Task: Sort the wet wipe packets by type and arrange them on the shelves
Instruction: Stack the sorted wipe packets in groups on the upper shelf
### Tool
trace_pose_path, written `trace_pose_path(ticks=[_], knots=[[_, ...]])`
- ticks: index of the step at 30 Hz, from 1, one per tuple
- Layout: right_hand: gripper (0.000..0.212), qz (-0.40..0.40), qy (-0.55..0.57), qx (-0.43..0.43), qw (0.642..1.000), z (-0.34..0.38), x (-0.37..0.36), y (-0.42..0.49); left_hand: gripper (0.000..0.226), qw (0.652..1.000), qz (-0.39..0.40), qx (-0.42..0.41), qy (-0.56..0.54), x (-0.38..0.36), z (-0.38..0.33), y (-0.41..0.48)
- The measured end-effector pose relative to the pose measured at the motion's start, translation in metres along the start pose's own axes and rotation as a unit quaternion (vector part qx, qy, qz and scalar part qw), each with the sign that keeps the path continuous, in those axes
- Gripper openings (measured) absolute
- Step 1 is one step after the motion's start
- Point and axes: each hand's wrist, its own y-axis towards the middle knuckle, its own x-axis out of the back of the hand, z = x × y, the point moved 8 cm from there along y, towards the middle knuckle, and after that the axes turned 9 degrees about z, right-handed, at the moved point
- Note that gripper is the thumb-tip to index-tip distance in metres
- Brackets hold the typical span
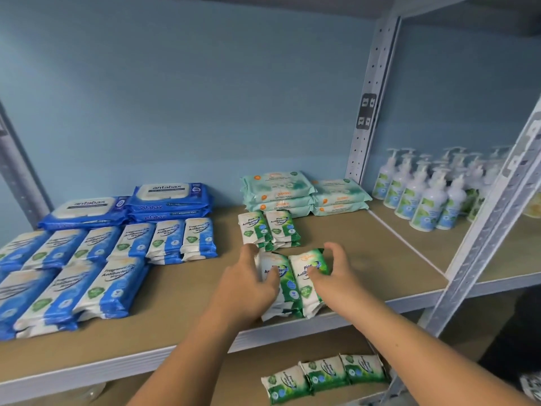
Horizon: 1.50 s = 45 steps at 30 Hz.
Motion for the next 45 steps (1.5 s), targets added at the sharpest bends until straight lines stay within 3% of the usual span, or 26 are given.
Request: trace_pose_path(ticks=[4, 7, 13, 23, 29, 36, 45], knots=[[0.049, -0.022, -0.11, 0.044, 0.993, 0.006, 0.005, -0.003, 0.051, 0.994, 0.002, 0.029, 0.107, 0.006, 0.008, 0.002], [0.041, -0.025, -0.158, 0.099, 0.982, 0.016, 0.009, -0.011, 0.05, 0.989, 0.002, 0.018, 0.149, 0.013, 0.002, -0.002], [0.034, 0.064, -0.237, 0.189, 0.951, 0.03, 0.004, -0.028, 0.042, 0.986, 0.027, -0.091, 0.135, 0.014, -0.022, -0.023], [0.033, 0.083, -0.232, 0.204, 0.948, 0.026, 0.013, -0.038, 0.045, 0.992, 0.016, -0.091, 0.085, 0.006, -0.022, -0.046], [0.053, 0.113, -0.272, 0.194, 0.936, 0.012, 0.006, -0.041, 0.062, 0.991, 0.056, -0.068, 0.105, -0.002, -0.018, -0.044], [0.04, 0.053, -0.294, 0.182, 0.937, 0.002, -0.002, -0.034, 0.05, 0.986, 0.059, -0.115, 0.104, -0.016, -0.029, -0.032], [0.05, -0.011, -0.278, 0.148, 0.949, -0.036, 0.044, -0.021, 0.04, 0.98, 0.052, -0.182, 0.065, -0.064, -0.058, -0.003]])
